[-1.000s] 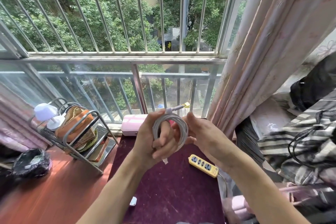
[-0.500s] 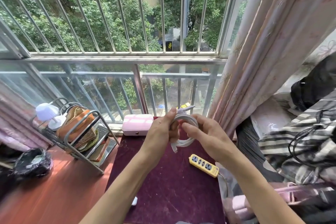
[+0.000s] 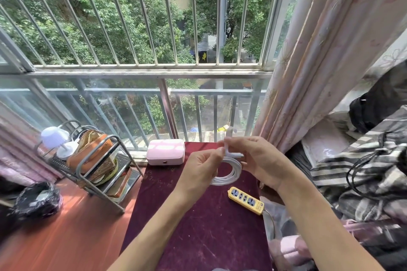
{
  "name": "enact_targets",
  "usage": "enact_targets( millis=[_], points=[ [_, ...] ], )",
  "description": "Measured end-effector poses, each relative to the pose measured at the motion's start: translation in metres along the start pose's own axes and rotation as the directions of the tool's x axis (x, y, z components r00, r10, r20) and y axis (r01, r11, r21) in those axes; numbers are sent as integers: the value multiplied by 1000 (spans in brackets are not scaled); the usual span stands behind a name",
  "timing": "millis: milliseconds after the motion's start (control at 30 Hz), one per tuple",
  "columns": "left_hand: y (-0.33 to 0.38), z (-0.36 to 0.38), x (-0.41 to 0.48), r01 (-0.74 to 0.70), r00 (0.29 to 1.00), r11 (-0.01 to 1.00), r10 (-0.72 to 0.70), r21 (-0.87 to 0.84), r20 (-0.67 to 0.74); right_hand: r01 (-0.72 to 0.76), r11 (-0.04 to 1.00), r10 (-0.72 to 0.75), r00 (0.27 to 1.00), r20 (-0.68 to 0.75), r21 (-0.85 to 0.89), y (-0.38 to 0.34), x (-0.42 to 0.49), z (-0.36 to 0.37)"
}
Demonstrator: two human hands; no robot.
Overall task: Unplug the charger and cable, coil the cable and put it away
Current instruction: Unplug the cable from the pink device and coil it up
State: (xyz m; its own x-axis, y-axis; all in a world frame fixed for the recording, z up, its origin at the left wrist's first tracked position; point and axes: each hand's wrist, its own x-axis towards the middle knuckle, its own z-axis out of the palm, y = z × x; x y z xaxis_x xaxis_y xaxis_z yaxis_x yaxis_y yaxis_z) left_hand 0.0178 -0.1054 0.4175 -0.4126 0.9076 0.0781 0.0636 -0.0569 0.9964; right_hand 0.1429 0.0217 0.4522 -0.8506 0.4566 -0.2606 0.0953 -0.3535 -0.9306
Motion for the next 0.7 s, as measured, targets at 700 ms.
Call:
enact_targets(
  millis=[700],
  points=[
    [11,-3,9,220,973,956,-228,-195,-18,341,472,-621,783,-32,-813,31,-26,14]
  ],
)
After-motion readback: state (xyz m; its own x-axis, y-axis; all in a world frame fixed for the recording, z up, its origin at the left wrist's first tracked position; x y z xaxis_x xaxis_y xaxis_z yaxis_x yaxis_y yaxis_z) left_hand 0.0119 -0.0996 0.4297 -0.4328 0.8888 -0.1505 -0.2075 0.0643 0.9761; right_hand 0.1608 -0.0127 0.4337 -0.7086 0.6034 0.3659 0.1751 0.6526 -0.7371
